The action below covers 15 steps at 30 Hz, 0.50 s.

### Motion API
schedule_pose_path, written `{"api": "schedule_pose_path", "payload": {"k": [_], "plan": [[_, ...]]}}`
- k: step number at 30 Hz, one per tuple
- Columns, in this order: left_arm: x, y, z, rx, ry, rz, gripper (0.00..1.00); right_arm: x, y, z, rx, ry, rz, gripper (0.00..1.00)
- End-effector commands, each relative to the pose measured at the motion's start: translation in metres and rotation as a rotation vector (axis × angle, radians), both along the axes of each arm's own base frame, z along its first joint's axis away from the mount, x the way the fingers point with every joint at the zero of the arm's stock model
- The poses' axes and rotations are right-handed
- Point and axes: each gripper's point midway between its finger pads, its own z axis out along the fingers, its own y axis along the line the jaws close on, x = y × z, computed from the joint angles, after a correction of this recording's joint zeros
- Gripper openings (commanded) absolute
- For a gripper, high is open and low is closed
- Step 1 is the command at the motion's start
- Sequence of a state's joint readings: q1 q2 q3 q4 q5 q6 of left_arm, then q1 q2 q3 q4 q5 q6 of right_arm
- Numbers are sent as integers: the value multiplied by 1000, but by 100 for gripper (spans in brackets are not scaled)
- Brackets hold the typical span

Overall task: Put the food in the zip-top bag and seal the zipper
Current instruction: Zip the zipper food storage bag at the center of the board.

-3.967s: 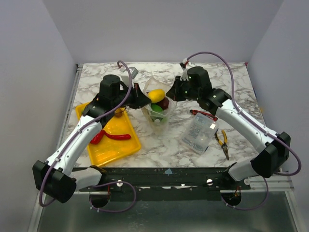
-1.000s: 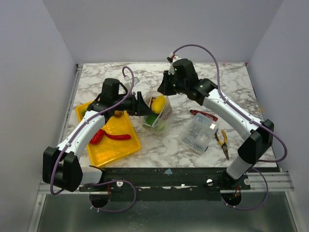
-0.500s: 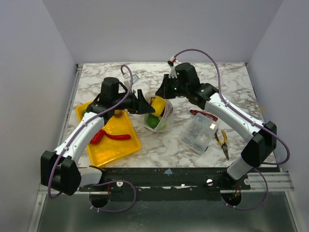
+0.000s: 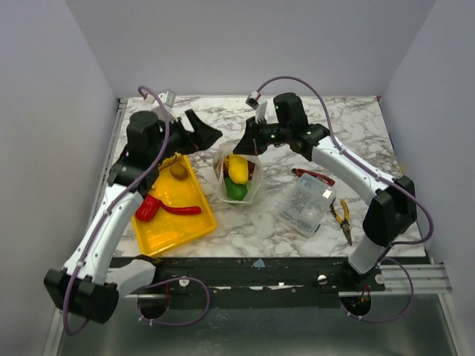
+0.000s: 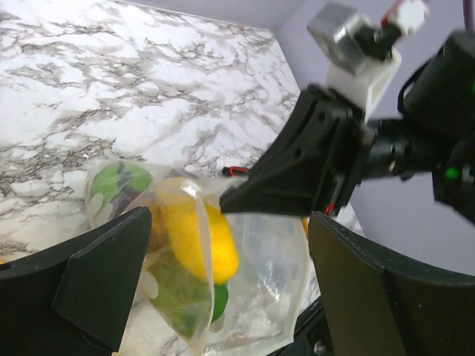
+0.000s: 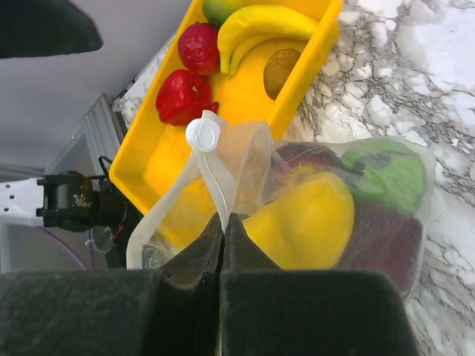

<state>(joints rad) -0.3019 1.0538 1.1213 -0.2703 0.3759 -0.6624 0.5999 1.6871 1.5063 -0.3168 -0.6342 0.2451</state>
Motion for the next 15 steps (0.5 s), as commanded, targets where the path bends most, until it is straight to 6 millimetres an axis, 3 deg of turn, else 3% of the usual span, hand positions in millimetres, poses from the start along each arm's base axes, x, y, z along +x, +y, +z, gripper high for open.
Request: {"api": "schedule_pose_path", "payload": {"k": [1,6,10,15], "plan": [[10,0,-39,-42,411,113,88,-9,16,6,53,2,154,1],[7,-23,-56,-231,653,99,81,-6,17,6,48,-10,151,1],[16,-16,-73,-293,733,227,76,-6,16,6,42,-18,154,0],[27,-23,-83,-357,802,251,67,-6,13,6,17,-35,140,1]]}}
